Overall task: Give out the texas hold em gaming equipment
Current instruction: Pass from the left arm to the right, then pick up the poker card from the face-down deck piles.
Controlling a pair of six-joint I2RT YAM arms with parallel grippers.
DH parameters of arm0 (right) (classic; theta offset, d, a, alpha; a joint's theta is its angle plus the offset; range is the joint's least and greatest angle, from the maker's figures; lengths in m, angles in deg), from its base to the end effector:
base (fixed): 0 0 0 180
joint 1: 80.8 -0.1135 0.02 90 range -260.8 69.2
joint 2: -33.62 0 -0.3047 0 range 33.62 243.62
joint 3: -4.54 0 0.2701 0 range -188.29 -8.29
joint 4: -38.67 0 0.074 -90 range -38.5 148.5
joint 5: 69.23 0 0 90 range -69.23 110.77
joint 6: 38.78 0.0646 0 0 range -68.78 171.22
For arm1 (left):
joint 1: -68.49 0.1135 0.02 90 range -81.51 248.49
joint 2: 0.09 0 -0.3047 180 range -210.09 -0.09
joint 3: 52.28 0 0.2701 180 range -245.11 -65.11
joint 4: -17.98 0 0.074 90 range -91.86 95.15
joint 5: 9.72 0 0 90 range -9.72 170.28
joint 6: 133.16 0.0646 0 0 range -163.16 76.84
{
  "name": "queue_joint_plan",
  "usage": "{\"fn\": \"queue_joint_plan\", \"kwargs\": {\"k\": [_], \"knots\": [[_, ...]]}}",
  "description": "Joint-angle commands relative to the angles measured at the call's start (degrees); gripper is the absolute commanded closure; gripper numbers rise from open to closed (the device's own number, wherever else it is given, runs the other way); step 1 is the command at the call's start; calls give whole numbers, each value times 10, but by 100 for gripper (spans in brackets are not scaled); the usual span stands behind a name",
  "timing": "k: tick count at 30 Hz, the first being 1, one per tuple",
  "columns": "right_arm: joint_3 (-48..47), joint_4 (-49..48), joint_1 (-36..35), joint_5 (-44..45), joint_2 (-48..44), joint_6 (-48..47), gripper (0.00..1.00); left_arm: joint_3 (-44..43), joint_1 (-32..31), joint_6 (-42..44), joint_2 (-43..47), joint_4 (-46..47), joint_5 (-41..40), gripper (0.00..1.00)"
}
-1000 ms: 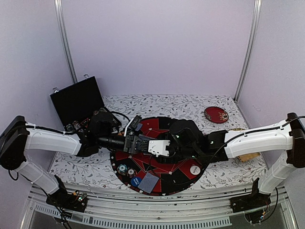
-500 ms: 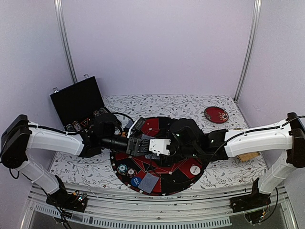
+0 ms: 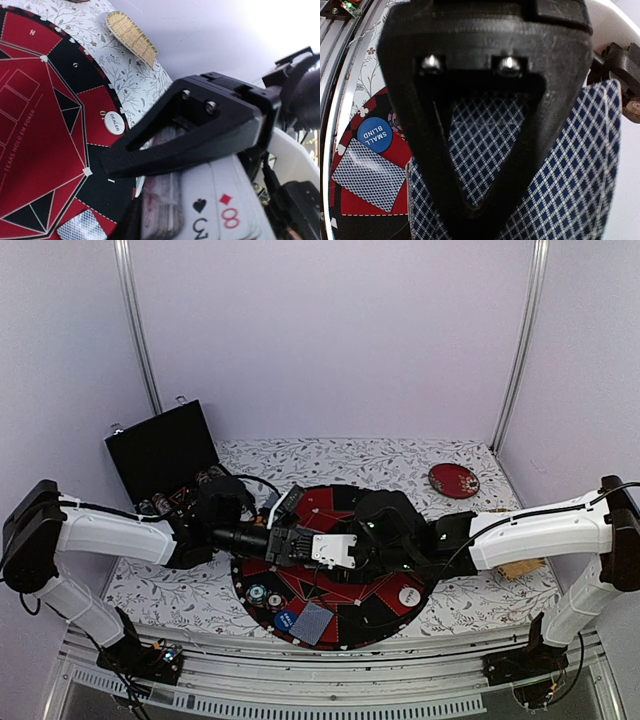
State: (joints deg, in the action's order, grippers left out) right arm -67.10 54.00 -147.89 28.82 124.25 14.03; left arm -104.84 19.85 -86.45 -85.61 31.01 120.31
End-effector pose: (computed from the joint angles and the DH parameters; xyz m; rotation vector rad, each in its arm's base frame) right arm 0.1612 0.3582 0.2525 -1.6602 1.3925 0.1478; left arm 0.1928 -0.2818 0.2282 0.6584 2.1534 -1.6522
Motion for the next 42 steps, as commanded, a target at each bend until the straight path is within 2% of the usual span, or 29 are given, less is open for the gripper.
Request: {"fn": "queue_joint_plan", "kwargs": {"k": [1, 4, 9, 13, 17, 22, 27, 35, 42], "knots": [[-12, 2, 10, 8, 2, 19, 47, -21, -9, 32, 19, -25, 14, 70], [-13, 4, 12, 0, 2, 27, 47, -29, -9, 48, 28, -52, 0, 57], [-11, 4, 16, -23, -3, 42, 47, -29, -4, 65, 48, -77, -16, 46], [-12, 8, 18, -44, -5, 51, 47, -31, -3, 75, 58, -92, -32, 42], [-11, 14, 23, -63, -6, 63, 47, -46, 1, 108, 70, -148, -65, 40], [-9, 14, 27, -71, -7, 71, 47, -58, 2, 135, 92, -214, -120, 42], [-9, 13, 29, -72, -8, 73, 47, -59, 2, 147, 105, -245, -163, 63], [-13, 20, 30, -73, -5, 71, 47, -69, 2, 163, 109, -274, -189, 64], [-20, 20, 30, -78, 1, 71, 47, -74, -2, 162, 105, -253, -166, 58]]}}
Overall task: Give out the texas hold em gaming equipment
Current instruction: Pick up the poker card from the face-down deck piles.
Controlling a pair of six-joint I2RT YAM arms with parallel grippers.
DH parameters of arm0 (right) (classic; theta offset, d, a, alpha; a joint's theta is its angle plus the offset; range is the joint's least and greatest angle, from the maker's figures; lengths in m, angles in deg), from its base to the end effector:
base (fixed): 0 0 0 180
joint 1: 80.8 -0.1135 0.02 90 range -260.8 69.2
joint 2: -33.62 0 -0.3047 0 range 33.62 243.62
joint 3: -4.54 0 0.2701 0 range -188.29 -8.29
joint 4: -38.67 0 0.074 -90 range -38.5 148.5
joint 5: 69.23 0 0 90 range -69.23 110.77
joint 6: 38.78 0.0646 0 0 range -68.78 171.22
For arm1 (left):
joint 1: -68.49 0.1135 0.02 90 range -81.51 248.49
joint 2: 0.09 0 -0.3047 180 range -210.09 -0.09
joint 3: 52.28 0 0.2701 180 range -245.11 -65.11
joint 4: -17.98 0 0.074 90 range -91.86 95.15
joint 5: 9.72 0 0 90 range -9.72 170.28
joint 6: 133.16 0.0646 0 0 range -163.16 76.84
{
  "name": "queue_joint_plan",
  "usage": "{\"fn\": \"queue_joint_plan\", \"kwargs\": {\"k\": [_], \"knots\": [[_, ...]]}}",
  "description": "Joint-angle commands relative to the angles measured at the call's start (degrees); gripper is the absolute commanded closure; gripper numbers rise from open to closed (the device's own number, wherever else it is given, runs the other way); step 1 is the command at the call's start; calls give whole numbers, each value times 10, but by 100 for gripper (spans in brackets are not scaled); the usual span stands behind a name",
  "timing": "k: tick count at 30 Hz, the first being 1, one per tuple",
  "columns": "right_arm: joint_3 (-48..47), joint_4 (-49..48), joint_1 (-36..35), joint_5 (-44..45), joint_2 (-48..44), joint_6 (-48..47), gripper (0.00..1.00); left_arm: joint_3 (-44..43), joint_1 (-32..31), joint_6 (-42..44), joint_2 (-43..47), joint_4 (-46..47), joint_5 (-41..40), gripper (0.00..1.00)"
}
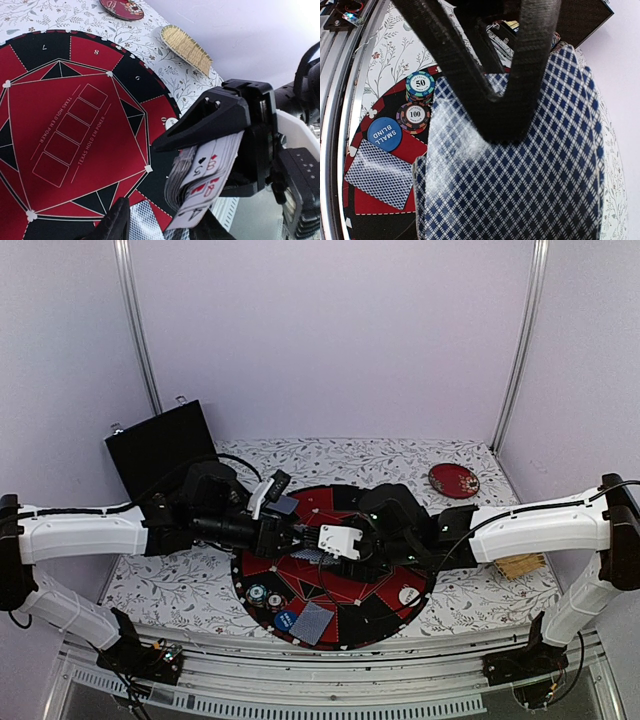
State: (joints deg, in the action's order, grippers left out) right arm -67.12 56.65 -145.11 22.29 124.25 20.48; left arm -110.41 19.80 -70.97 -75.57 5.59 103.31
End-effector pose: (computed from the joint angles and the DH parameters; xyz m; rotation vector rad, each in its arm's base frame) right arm 0.1704 0.3503 0.2471 -1.6357 1.5176 0.2933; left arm 0.1905 -0.2550 0.2617 0.6762 2.1867 -1.1804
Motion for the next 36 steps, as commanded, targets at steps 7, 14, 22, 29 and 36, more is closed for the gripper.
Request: {"fn": "queue_joint_plan", "kwargs": {"k": [7, 14, 22, 29, 36], "knots": [[-23, -2, 5, -16, 5, 8, 47, -20, -3, 8, 11, -2, -9, 87], [-24, -3, 5, -17, 5, 8, 47, -20, -7, 4, 4, 8, 10, 100], [-23, -2, 8, -21, 5, 9, 47, -22, -23, -16, -34, 64, 49, 97], [-18, -4, 9, -25, -3, 11, 47, -30, -23, -1, -32, 33, 7, 72], [-19, -5, 11, -29, -3, 11, 47, -35, -23, 8, -24, 2, -23, 57]]}}
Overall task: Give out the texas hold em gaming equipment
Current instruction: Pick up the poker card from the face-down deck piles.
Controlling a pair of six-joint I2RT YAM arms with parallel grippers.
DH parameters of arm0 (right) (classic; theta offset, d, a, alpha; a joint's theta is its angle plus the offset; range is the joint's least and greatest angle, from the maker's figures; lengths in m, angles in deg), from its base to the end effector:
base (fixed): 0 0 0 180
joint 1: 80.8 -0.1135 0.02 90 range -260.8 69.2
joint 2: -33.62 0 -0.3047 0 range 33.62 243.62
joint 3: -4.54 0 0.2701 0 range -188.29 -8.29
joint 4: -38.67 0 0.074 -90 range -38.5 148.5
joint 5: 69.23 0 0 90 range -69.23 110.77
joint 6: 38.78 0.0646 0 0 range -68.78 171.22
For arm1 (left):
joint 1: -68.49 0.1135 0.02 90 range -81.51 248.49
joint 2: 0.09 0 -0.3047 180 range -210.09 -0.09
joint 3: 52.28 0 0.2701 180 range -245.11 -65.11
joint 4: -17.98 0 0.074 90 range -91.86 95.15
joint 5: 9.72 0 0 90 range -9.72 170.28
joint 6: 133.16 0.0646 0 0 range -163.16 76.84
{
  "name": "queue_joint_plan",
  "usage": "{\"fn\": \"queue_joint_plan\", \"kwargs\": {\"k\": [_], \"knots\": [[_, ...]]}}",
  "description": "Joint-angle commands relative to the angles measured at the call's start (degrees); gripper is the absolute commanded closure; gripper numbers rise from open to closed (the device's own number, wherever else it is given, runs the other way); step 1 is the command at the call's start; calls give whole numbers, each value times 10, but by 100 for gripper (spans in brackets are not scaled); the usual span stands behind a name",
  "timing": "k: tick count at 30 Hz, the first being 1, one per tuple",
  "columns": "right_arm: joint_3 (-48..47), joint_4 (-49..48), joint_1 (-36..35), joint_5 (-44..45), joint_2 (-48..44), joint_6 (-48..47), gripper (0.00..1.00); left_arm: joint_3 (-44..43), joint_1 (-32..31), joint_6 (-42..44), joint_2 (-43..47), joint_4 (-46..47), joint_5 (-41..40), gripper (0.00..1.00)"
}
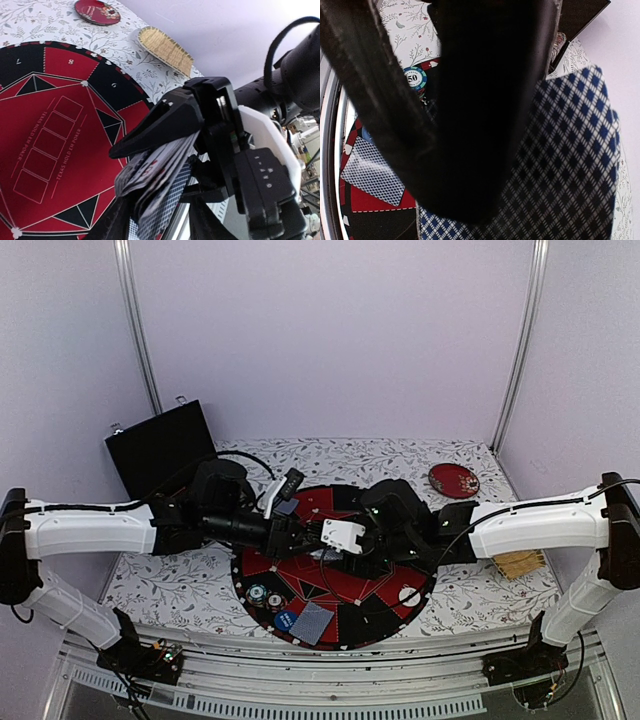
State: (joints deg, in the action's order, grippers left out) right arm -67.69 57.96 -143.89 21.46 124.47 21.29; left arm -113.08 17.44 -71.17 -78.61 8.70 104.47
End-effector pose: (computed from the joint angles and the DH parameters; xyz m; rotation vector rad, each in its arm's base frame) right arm 0.1771 0.3473 0.2468 -1.6274 1.5530 0.3007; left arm 0.1901 -0.2772 0.2695 0.7339 2.1314 -1.2411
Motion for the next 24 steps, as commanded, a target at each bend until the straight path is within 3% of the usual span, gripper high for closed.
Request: {"fn": "queue_joint_plan", "kwargs": {"k": [1, 5, 10, 18, 24], "knots": [[-14, -18, -2, -21, -5, 3, 47, -10, 0, 12, 6, -33, -37, 58], [-13, -16, -1, -20, -6, 2, 47, -20, 0, 26, 15, -74, -77, 70], [-12, -16, -1, -20, -8, 2, 47, -17, 0, 35, 34, -83, -94, 70], [-16, -15, 0, -21, -7, 1, 48, -1, 1, 33, 41, -46, -39, 55], [-14, -15, 1, -27, -10, 3, 48, 6, 3, 33, 62, -43, -43, 51]]}}
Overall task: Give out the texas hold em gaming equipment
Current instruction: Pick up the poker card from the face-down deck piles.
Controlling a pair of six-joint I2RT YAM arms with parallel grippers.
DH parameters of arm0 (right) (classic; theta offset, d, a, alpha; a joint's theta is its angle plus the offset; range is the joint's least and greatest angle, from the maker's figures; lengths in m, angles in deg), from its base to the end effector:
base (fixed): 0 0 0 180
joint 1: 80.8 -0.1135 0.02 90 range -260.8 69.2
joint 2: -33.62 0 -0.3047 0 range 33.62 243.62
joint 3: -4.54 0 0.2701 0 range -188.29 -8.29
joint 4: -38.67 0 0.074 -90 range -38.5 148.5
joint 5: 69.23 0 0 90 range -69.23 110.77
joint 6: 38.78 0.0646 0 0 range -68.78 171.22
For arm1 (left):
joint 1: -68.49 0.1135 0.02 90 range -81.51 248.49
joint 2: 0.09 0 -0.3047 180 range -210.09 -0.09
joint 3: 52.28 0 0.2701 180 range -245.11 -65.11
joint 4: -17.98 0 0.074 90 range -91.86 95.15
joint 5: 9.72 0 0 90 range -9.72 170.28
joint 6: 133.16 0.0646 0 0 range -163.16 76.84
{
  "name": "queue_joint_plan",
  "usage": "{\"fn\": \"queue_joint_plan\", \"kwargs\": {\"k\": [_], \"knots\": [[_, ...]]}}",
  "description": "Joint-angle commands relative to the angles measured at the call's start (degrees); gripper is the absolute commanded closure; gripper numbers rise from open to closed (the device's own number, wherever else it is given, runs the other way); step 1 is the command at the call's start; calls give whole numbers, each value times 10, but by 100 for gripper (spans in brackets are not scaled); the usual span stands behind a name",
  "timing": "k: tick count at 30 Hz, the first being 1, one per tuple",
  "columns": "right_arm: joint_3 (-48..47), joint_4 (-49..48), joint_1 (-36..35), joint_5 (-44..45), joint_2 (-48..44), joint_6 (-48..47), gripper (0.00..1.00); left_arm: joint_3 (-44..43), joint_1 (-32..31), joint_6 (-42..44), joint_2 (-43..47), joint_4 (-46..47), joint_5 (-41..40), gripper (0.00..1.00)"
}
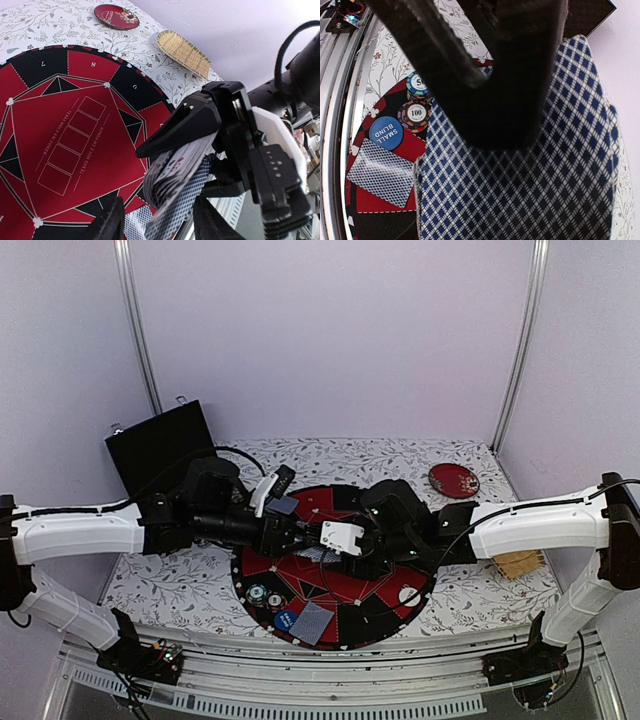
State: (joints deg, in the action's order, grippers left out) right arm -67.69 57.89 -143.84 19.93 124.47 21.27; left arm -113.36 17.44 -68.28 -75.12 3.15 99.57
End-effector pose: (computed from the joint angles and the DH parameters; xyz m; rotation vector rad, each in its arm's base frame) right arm 0.1759 0.3480 0.2469 -1.6388 1.5443 0.3297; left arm 0.1857 -0.2636 0.2778 0.7238 2.1375 -1.1198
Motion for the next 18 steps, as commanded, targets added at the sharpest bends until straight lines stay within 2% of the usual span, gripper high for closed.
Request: {"fn": "queue_joint_plan", "kwargs": {"k": [1, 3, 6, 10, 13, 18], "knots": [[-14, -13, 1, -12, -10, 3, 48, 9, 5, 5, 31, 8, 1, 51], [-14, -14, 2, -12, -10, 4, 48, 11, 9, 5, 39, -5, -9, 55], [-14, -14, 2, -13, -10, 3, 48, 22, 16, -2, 50, -3, -8, 68], [-16, -13, 2, -10, -5, 2, 48, 47, 18, -14, 54, 39, 38, 70], [-15, -13, 2, -9, -6, 3, 48, 53, 19, -22, 48, 44, 39, 75], [-13, -13, 2, -9, -10, 4, 48, 52, 19, -27, 37, 53, 51, 93]]}}
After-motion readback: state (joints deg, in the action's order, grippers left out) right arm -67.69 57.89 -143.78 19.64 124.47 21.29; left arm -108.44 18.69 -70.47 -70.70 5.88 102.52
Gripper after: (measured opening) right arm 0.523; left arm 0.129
